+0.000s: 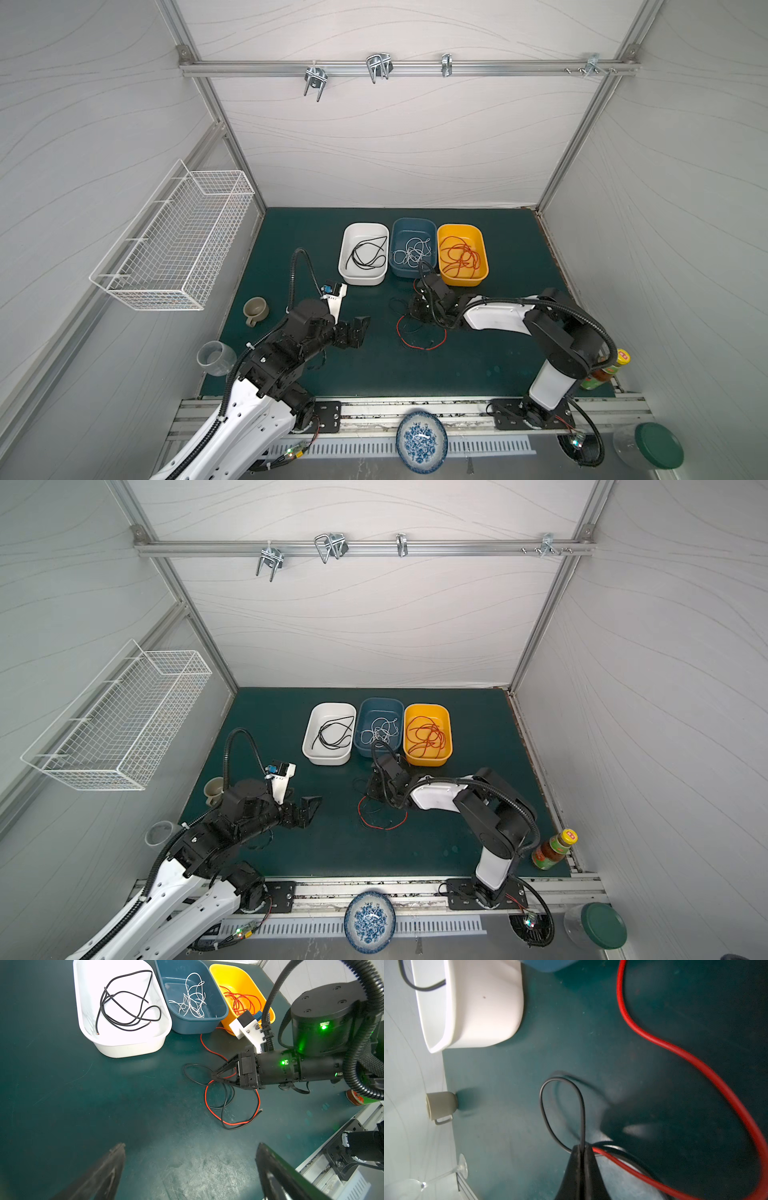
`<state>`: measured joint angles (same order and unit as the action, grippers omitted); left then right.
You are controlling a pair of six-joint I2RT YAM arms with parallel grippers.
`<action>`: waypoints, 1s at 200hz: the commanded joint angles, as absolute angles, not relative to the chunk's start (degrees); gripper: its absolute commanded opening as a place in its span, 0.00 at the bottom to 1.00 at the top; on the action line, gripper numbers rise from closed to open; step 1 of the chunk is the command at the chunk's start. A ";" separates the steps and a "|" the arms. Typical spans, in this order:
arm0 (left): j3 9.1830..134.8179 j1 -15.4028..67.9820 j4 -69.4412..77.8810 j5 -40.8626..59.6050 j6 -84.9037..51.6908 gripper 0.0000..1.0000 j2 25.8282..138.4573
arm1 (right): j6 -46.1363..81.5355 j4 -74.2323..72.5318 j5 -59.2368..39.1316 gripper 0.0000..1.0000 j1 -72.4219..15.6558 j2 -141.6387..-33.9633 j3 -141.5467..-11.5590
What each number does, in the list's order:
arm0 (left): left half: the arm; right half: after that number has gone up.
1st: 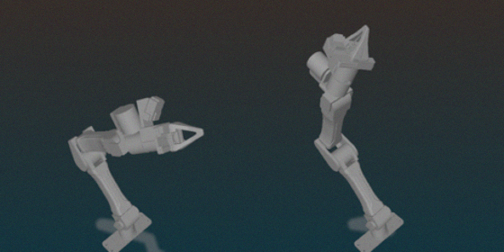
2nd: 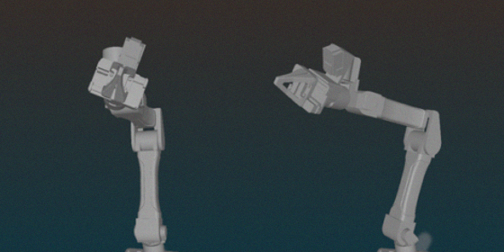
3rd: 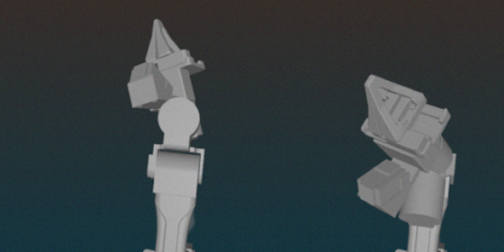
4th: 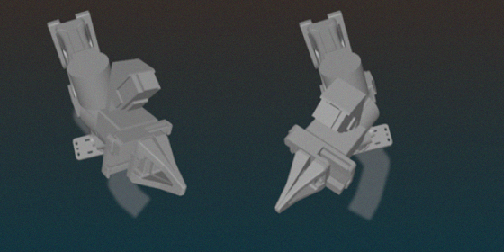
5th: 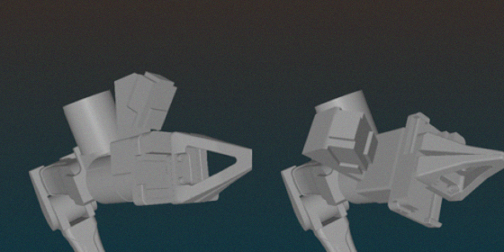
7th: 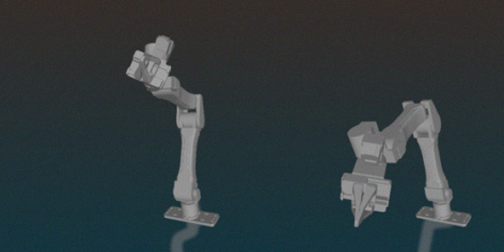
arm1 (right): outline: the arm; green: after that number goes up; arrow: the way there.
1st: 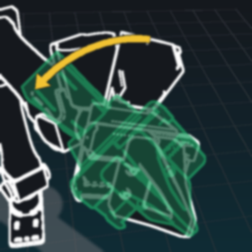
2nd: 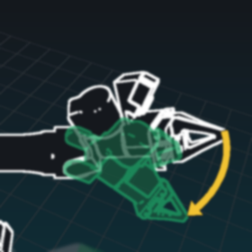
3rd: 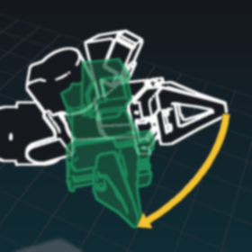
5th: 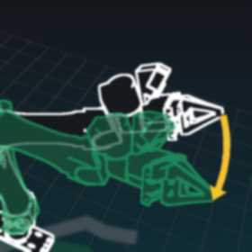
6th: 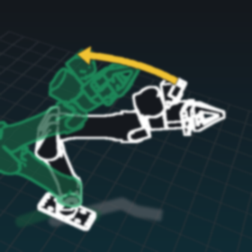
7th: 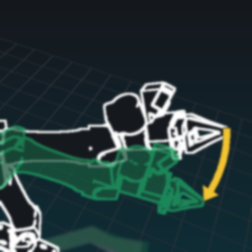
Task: Untangle the cables
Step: 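Lift the black wire up out of the pile with the right gripper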
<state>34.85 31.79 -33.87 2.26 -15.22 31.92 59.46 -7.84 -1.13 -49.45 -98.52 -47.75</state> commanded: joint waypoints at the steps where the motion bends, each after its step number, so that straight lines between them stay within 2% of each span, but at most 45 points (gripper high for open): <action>1: 35.42 32.00 -31.20 2.37 -14.70 0.99 31.68 | 58.53 -7.34 -0.59 0.01 -49.08 -96.54 -49.29; 50: 35.38 31.93 -31.20 2.20 -14.68 0.99 31.29 | 57.21 -4.82 -0.27 0.00 -49.13 -90.88 -50.20; 126: 35.38 32.01 -31.38 0.65 -14.50 0.99 29.83 | 49.34 4.86 6.79 0.00 -49.13 -78.95 -54.71; 200: 35.34 32.03 -31.51 -1.31 -14.50 0.99 28.30 | 37.75 13.22 11.22 0.00 -49.32 -75.98 -64.11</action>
<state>34.85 31.79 -33.89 -0.21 -15.14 29.06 43.72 8.16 7.79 -49.36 -77.71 -60.53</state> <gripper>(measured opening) 0.989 0.058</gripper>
